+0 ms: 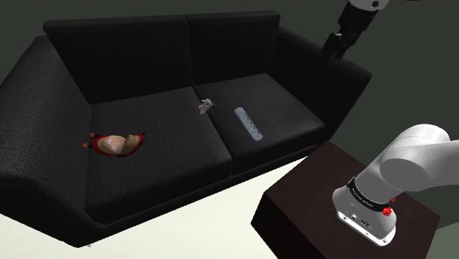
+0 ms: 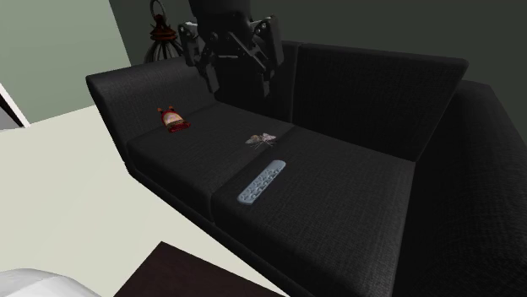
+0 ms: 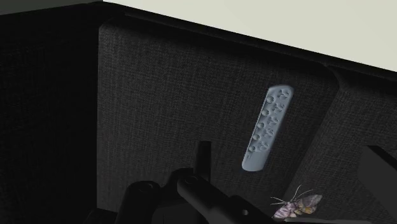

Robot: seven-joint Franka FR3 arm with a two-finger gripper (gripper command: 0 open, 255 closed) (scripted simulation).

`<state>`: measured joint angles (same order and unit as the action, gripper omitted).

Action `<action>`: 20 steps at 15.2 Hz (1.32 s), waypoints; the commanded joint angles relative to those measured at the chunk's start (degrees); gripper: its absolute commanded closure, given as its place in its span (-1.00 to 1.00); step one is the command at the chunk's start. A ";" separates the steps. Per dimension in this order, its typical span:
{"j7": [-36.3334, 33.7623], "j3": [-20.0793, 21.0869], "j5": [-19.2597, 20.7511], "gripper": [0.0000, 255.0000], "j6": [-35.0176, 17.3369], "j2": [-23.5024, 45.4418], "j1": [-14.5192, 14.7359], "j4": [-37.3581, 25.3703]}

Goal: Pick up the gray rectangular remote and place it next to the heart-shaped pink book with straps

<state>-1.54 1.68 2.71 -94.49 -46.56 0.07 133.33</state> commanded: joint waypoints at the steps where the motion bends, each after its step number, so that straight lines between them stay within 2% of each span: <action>1: 0.00 0.00 0.00 -1.00 0.00 0.00 0.00 0.00; 11: -2.31 0.69 -1.40 -1.00 -19.11 12.37 0.19 8.02; 20: -4.09 1.47 -2.28 -1.00 -35.67 29.51 0.34 8.55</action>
<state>-5.36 3.02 0.51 -128.24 -19.37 0.38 142.22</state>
